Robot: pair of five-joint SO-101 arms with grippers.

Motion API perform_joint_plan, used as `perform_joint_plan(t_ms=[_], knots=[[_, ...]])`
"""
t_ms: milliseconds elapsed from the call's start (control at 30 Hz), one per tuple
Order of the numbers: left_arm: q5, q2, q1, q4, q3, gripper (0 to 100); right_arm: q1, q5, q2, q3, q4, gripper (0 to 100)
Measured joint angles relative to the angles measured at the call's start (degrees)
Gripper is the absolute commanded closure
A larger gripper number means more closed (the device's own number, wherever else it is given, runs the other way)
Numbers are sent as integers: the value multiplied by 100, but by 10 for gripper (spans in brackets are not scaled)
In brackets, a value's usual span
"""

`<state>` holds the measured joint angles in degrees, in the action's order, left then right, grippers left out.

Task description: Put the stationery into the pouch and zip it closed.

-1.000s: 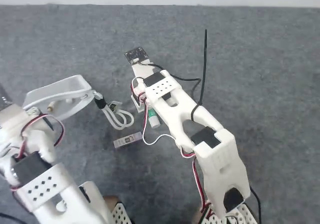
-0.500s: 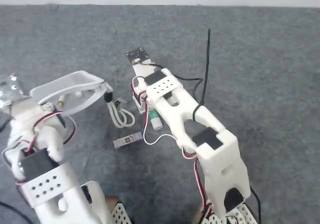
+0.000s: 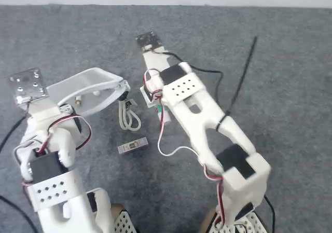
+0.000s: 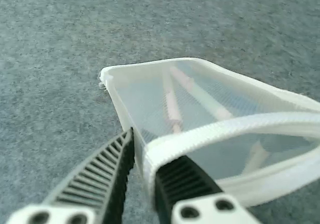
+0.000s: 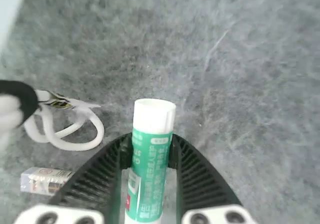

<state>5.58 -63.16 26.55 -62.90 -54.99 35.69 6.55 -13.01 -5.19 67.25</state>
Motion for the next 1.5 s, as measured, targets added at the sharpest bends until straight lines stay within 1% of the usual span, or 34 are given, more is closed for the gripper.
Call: perform_joint_plan(t_ms=[167, 267, 433, 600, 700, 867, 1167, 1367, 1500], knots=[[0, 0, -229, 0, 0, 987, 0, 0, 932, 993, -659, 992], [0, 0, -352, 0, 0, 987, 0, 0, 1653, 1741, -1275, 992], [0, 0, -360, 0, 0, 987, 0, -9, 2892, 3086, -2479, 992], [0, 0, -369, 0, 0, 987, 0, -18, 3903, 4035, -3393, 992], [0, 0, -413, 0, 0, 987, 0, -18, 4334, 4360, -3701, 992], [-26, 0, -782, 0, 0, 987, 9, -26, 4800, 4747, -4132, 992], [-26, 0, -844, 0, 0, 987, 747, -26, 6075, 5407, -4202, 991], [-26, 0, -844, 0, 0, 987, 985, -26, 6673, 5503, -4211, 991], [-26, 0, -844, 0, 0, 987, 1196, -26, 6690, 5653, -4809, 991]])
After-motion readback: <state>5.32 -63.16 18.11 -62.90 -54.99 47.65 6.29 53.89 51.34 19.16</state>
